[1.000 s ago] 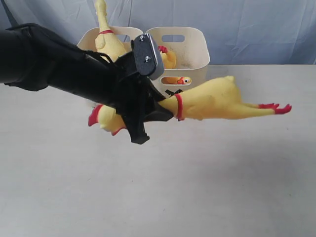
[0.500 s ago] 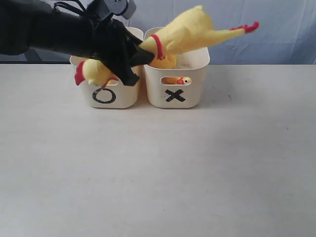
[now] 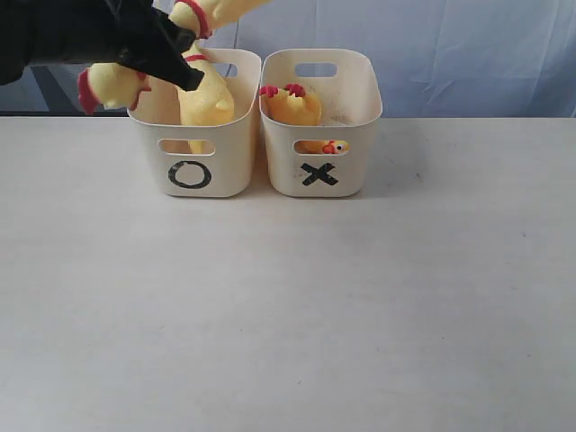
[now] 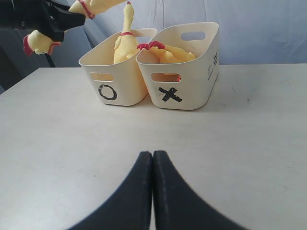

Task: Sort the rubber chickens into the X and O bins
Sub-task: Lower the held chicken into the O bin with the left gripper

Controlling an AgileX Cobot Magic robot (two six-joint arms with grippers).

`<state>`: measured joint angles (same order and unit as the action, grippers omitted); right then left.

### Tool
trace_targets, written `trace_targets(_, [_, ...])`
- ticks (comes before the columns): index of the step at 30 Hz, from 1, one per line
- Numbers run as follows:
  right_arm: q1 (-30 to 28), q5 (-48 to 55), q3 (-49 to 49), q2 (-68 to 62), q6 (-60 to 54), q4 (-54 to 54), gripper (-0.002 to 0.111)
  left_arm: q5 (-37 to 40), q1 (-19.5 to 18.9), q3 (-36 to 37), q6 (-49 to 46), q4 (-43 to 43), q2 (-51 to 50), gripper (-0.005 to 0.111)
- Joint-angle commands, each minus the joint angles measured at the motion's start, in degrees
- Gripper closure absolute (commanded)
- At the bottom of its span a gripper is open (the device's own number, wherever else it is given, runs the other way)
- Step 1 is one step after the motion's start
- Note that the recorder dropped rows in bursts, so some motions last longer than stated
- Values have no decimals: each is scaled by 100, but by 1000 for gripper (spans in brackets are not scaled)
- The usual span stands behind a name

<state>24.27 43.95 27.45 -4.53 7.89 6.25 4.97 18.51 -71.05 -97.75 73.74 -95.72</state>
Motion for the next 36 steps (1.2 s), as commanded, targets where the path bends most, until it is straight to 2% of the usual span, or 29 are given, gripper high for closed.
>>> trace_targets(1, [-23, -29, -31, 27, -19, -17, 108, -669, -32, -43, 15, 201, 70, 107])
trace_targets(11, [-23, -29, -31, 27, -19, -17, 108, -1082, -32, -87, 15, 201, -291, 107])
trace_targets(21, [-23, -29, -31, 27, -19, -17, 108, -1091, -32, -912, 25, 219, -935, 107])
trace_targets(30, [-23, -29, -31, 27, -19, -17, 108, -1362, -93, -1297, 25, 445, -1490, 107])
trace_targets(36, [-23, -29, -31, 27, -19, -17, 108, -1295, -185, -1727, 595, 420, -1846, 107])
